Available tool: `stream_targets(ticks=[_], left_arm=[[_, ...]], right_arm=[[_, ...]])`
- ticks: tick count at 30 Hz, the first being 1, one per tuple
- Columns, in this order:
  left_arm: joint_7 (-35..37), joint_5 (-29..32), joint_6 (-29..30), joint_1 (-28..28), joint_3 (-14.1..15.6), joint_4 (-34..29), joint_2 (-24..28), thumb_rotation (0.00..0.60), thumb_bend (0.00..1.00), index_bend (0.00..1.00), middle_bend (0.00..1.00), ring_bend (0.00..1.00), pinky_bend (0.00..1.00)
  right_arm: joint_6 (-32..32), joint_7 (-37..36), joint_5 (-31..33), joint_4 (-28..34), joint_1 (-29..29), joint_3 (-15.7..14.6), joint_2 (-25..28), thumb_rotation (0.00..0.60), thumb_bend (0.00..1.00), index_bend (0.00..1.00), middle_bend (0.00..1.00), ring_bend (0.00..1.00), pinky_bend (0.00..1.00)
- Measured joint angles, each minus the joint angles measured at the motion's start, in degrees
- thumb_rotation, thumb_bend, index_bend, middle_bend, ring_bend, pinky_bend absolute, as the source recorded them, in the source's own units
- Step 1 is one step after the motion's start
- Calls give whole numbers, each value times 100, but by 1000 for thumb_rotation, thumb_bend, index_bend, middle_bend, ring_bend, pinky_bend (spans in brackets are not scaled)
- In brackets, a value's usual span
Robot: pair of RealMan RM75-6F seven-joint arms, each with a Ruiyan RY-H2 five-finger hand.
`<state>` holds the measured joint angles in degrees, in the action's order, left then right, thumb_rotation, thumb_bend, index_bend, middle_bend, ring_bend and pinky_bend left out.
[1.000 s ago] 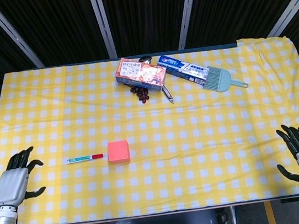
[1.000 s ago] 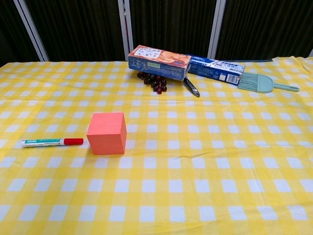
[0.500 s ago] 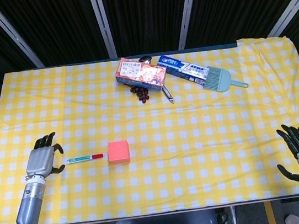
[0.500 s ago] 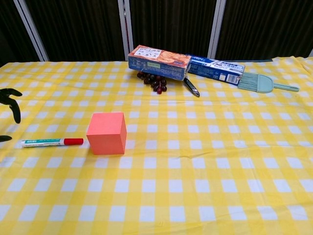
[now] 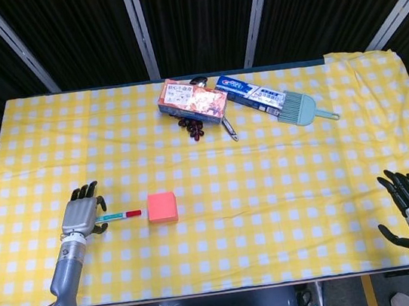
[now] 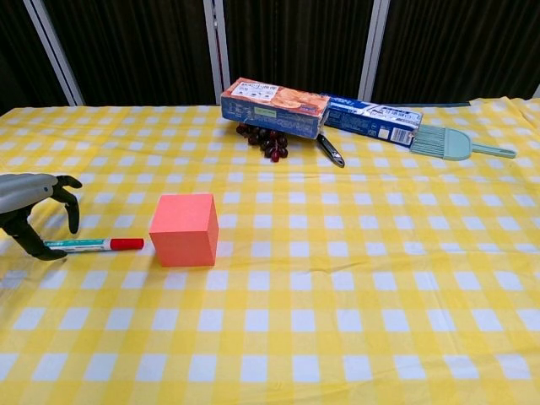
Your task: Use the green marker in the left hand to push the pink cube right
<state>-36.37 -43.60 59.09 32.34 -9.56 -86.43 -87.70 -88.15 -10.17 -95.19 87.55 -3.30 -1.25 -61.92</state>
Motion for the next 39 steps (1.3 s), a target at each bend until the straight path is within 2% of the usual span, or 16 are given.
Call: stream_targets(ticks=[21,32,39], left_arm=[[83,149,46,134,146,185,-221,600,413,568,6,0,0],[334,-263,201,109,161,-51,0,600,423,574,23,0,0],[238,-154,173,192,138,-102,13,600,429,575,23,0,0]], right_arm=[[-23,-26,-2,2,5,6,-1,600,342,0,0,0,45],[-41,-37,-5,1,8,13,-1,600,342,0,0,0,45],[-51,-30,-15,8,9,13,-7,600,342,0,0,0,45]])
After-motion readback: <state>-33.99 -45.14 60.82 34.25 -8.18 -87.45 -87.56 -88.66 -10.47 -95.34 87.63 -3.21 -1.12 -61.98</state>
